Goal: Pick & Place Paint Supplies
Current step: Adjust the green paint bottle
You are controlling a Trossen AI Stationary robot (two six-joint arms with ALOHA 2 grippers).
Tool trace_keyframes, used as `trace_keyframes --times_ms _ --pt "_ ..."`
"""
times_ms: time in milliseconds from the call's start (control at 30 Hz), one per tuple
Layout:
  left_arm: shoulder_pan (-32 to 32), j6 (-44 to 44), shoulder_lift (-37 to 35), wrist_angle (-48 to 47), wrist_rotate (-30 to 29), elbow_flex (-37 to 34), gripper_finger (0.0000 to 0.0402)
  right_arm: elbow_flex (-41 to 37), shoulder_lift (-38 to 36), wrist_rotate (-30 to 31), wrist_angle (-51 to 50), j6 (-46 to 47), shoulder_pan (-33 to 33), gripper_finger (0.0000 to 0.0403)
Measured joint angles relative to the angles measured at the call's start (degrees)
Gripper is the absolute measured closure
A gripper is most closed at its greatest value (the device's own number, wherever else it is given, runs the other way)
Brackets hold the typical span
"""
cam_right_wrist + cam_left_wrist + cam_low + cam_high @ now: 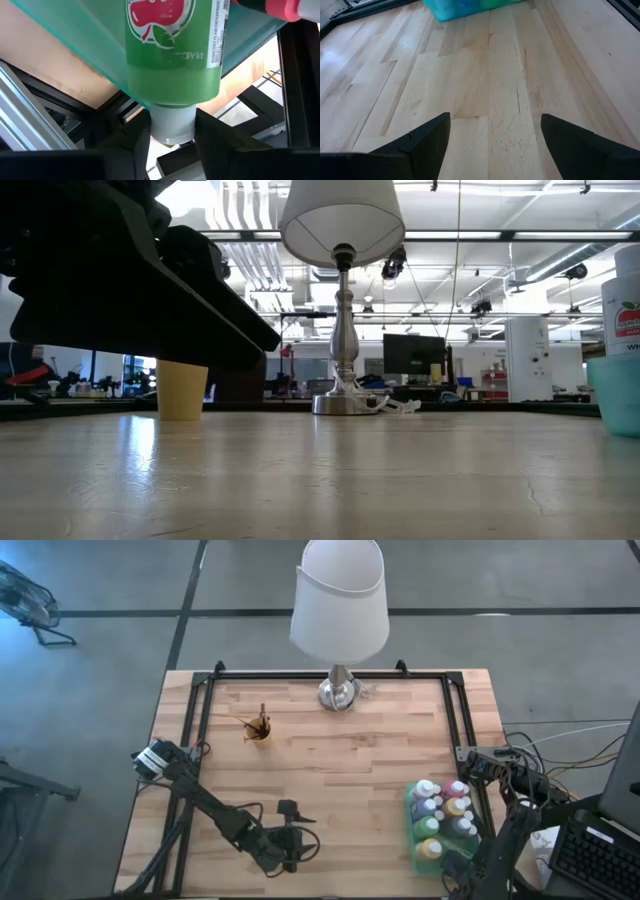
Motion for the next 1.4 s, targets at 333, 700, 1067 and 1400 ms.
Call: trace_keyframes --times_ms 333,700,1067,1400 --pt "0.0 0.0 0.0 0.0 0.0 0.0 0.0087 1.1 0.0 0.0 -0.6 -0.1 0.1 0.0291" --pt "0.1 0.0 0.0 0.0 0.0 0.0 0.0087 2.0 -5.6 -3.7 0.5 6.6 -0.1 0.029" --pt "0.1 0.0 0.0 0.0 0.0 0.0 0.0087 2.0 -13.4 -6.2 -0.2 12.8 -1.9 0.029" --pt "0.1 0.0 0.0 0.0 0.0 0.0 0.0087 2.0 -17.0 -6.0 0.7 17.4 -2.1 0.029"
